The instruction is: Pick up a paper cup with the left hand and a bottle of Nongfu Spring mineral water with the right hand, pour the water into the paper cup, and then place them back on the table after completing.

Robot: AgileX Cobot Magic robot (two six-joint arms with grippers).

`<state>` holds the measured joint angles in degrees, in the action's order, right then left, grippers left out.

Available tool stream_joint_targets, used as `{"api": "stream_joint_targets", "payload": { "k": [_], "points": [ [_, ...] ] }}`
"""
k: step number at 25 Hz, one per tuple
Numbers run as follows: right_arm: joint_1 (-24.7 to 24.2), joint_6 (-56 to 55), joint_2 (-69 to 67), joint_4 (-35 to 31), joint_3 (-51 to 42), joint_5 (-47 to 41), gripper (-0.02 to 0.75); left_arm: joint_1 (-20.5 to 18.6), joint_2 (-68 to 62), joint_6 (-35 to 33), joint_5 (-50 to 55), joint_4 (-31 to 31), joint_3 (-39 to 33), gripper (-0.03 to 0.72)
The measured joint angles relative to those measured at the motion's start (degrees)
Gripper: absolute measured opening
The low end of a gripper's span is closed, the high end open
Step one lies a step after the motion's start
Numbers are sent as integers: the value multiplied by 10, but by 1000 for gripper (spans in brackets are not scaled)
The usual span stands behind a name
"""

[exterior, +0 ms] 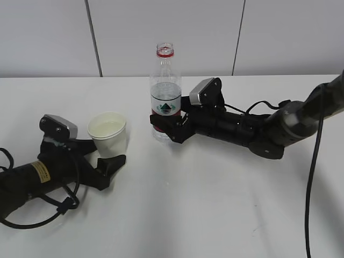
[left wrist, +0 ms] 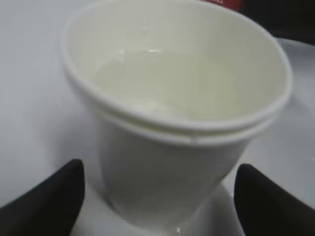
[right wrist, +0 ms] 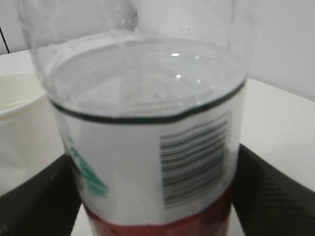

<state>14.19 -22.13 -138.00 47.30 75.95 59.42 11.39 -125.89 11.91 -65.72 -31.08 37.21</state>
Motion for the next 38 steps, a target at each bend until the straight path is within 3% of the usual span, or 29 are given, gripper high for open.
{"api": "stream_joint_targets", "payload": {
  "k": [11, 24, 31, 38],
  "points": [
    [-53, -37, 2, 68, -8, 46, 660, -53, 25, -3, -16, -8, -60, 573],
    [-121, -40, 46, 101, -24, 11, 631, -122, 66, -3, 1, -1, -74, 574],
    [-146, -40, 99, 78, -25, -104, 615, -133, 125, -8, 18, 48, -73, 574],
    [-147, -40, 173, 66, 2, -359, 603, -133, 180, -10, 212, 58, -16, 574]
  ]
}}
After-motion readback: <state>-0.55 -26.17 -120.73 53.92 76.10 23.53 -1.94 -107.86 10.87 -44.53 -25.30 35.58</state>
